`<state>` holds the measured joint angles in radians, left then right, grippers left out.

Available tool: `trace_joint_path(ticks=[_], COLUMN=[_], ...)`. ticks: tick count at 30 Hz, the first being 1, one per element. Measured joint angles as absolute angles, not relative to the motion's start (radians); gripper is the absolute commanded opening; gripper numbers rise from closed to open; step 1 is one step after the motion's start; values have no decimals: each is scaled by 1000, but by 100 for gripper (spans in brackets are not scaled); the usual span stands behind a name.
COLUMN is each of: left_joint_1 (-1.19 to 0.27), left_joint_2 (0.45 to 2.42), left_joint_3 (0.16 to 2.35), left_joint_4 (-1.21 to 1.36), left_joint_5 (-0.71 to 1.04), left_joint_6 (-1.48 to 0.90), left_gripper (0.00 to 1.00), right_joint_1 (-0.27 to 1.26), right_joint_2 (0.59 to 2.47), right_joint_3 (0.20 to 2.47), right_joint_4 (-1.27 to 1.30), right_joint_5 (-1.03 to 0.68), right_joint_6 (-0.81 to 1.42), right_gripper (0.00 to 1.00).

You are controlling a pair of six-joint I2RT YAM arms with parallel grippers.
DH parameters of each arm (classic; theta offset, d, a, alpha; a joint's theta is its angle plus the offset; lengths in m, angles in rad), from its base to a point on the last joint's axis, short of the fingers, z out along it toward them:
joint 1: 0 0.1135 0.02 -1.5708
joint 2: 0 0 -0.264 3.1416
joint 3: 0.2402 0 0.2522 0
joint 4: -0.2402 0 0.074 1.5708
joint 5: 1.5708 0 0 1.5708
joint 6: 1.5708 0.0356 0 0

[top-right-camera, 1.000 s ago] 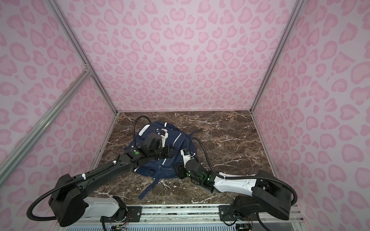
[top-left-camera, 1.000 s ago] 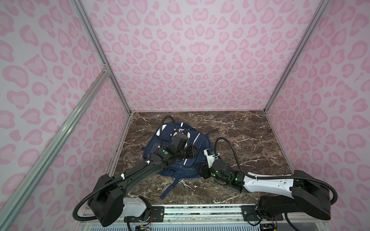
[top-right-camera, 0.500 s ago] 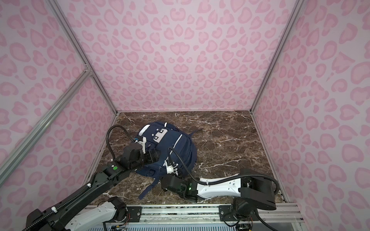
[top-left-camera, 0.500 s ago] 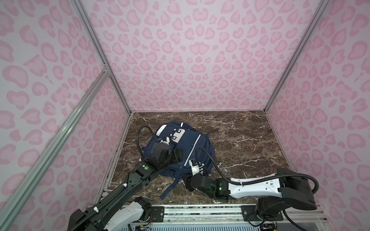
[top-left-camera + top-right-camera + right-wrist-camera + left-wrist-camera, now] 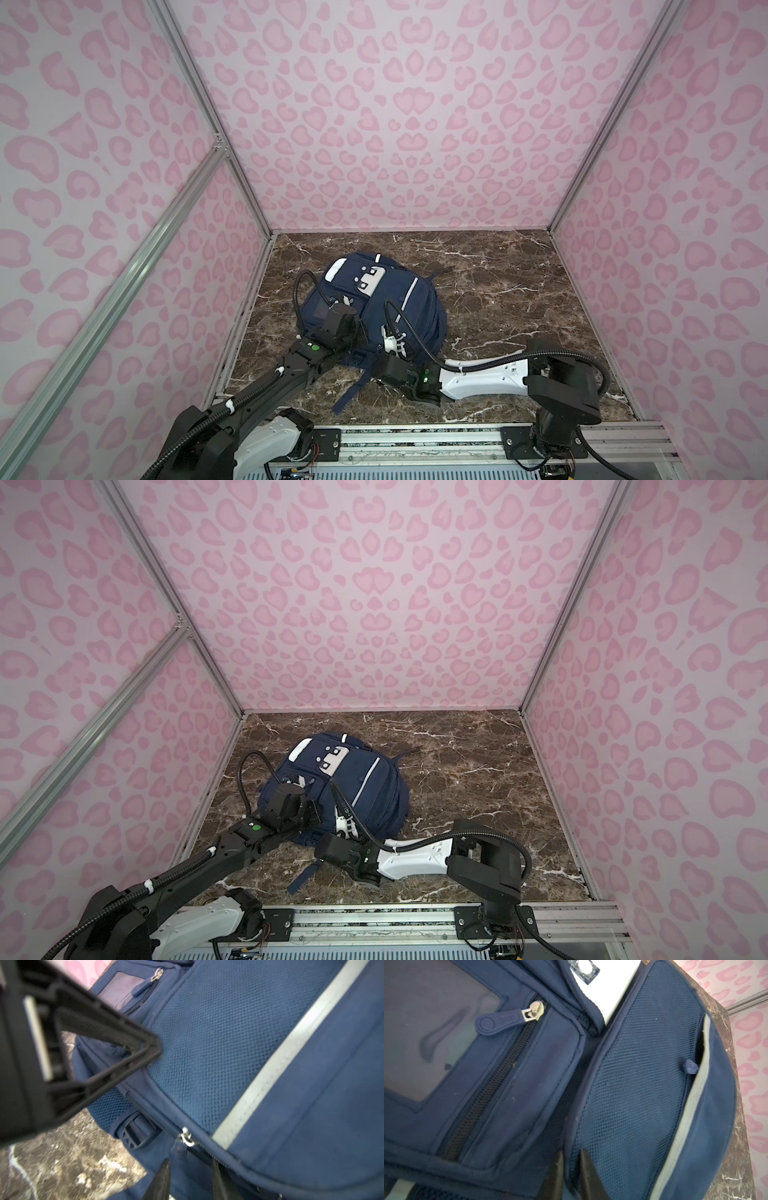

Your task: Pack the student bag

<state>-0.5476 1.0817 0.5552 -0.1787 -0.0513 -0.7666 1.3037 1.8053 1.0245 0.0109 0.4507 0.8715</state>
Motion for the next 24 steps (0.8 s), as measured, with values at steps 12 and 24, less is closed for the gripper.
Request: trace_joint_path(ticks=[12, 24], left_joint_1=[-546, -509], left_joint_2=[1051, 1042], left_joint_3=[535, 534], left_joint_4=[-139, -159], left_joint_5=[15, 18], left_joint_6=[-823, -807], left_gripper=[3, 4], right_joint_1=[1275, 1288], right_joint_2=[1892, 1792], right_joint_3=[1118, 1046], right_joint_4=[-23, -101], right_joint_5=[473, 459], right_joint_6=[842, 816], right_gripper=[37, 0])
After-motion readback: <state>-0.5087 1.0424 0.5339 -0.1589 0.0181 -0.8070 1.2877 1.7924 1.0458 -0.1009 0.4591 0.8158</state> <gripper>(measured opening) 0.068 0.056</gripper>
